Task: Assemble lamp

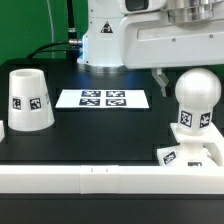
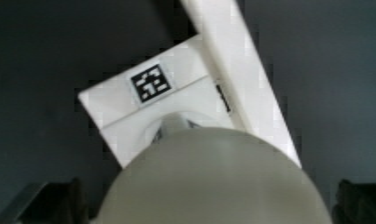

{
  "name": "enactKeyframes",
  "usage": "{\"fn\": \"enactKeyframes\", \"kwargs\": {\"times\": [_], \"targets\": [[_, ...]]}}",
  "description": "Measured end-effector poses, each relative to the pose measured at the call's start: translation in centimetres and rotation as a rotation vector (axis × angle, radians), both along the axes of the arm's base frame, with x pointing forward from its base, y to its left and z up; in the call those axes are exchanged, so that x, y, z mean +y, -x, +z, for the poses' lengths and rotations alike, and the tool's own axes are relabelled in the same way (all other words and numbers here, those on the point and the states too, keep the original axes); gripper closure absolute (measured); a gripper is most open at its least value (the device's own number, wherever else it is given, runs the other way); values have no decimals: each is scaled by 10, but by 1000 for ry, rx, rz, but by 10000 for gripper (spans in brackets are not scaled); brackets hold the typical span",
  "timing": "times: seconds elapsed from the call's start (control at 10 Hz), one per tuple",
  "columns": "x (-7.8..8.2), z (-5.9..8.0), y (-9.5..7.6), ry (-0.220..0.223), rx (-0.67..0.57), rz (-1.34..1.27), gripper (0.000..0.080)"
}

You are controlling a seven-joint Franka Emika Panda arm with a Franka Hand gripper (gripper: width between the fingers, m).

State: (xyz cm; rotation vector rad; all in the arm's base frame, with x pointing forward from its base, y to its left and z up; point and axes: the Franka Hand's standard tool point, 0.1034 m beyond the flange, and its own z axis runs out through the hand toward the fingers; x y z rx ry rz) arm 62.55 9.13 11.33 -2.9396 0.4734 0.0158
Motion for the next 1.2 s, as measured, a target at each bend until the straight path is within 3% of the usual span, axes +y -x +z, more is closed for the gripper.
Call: {"fn": "enactKeyframes", "kwargs": {"times": [0.5,0.9,1.2], "targets": [[3,2,-3,68,-85,501,101],[0,1,-3,75,-119,765,101],[-2,2,-4,116,-145,1065,101]]}}
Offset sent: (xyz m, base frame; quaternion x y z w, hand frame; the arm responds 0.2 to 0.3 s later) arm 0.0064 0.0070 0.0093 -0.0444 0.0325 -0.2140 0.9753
